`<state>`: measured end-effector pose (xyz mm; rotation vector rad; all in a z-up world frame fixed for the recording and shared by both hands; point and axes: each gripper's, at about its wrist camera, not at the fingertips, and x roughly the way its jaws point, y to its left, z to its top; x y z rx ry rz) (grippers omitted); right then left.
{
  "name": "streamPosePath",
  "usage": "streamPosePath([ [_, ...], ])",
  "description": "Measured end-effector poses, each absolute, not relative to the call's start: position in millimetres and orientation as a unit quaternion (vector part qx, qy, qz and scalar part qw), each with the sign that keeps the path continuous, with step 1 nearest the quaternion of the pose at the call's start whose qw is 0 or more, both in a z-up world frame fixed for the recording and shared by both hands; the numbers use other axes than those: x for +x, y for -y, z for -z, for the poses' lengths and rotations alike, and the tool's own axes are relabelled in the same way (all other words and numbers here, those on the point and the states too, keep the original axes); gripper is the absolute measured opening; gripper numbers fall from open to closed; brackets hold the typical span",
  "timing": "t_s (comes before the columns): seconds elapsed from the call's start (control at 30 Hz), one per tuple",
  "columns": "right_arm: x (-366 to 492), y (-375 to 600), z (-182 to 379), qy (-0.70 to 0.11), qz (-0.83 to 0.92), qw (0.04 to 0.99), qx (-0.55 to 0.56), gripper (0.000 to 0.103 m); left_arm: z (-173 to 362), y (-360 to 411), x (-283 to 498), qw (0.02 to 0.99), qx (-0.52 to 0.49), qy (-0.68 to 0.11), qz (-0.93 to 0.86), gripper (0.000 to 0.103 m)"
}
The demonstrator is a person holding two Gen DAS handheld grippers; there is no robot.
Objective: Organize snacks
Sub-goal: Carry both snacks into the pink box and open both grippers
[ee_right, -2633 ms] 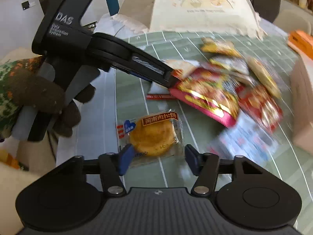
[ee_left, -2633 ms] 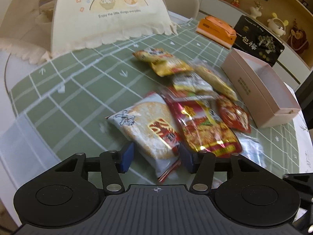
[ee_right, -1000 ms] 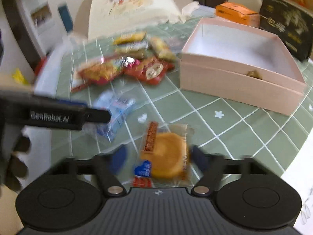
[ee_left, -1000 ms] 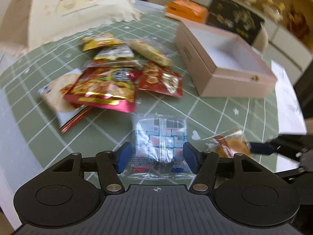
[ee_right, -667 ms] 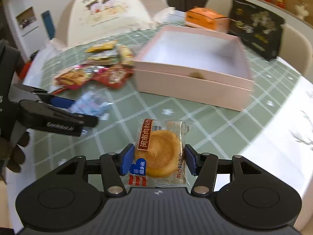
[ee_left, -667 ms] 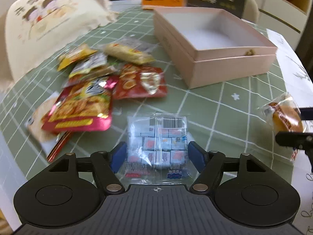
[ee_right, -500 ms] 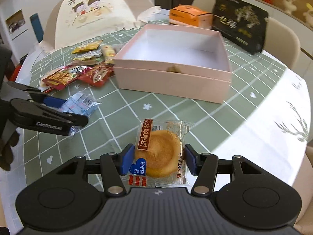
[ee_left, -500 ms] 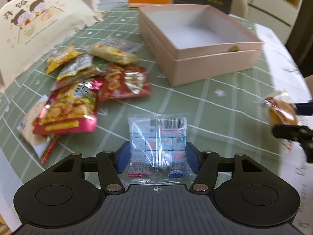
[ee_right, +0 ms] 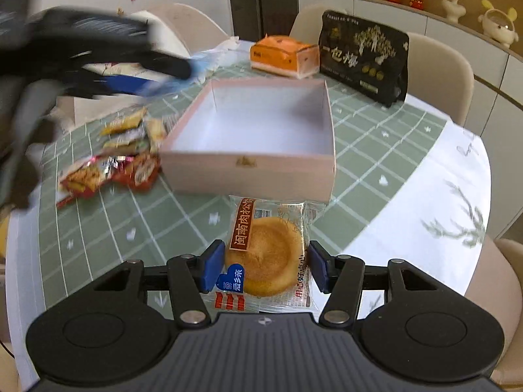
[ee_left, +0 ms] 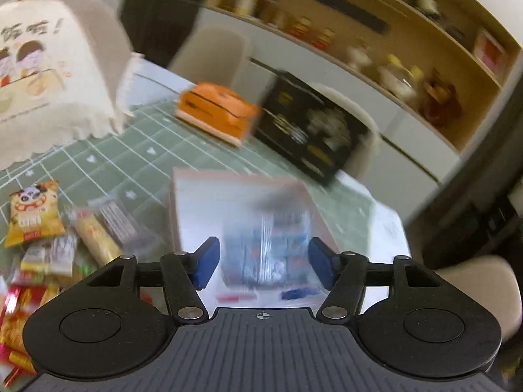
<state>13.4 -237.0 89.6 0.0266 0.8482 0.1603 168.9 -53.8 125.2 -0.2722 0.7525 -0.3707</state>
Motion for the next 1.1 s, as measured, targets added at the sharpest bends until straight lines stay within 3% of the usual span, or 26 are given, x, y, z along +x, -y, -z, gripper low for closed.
streamPosePath([
  [0.13,30,240,-105,-0.397,-0.06,0.916,-0.007,0.055,-130,30,154,0.918,-0.169,-0.317,0.168,0.06],
  [0.33,104,235,-125,-0.362,-0.067,0.93,0.01,0.055,-89,-19,136,0.908,-0.167,-0.374,0.091,0.059],
  [0.43,166,222,-126,-0.363,-0.057,0.93,0.016,0.072,-72,-42,140,0.898,-0.157,-0.405,0.068,0.059],
  [0.5,189,214,-121,-0.373,-0.042,0.927,0.002,0.072,-67,-50,149,0.894,-0.143,-0.42,0.067,0.059],
  [0.8,104,176,-100,-0.38,-0.098,0.92,-0.021,0.072,-58,-16,240,0.911,-0.04,-0.402,0.085,0.059],
  [0.9,80,170,-92,-0.401,-0.115,0.909,0.006,0.072,-51,3,275,0.914,0.006,-0.395,0.096,0.051],
  [1.03,81,155,-68,-0.431,-0.11,0.896,0.0,0.071,-31,27,297,0.896,0.113,-0.411,0.126,0.022],
  [1.1,89,149,-60,-0.433,-0.106,0.895,-0.005,0.071,-26,31,280,0.889,0.175,-0.393,0.154,0.022],
])
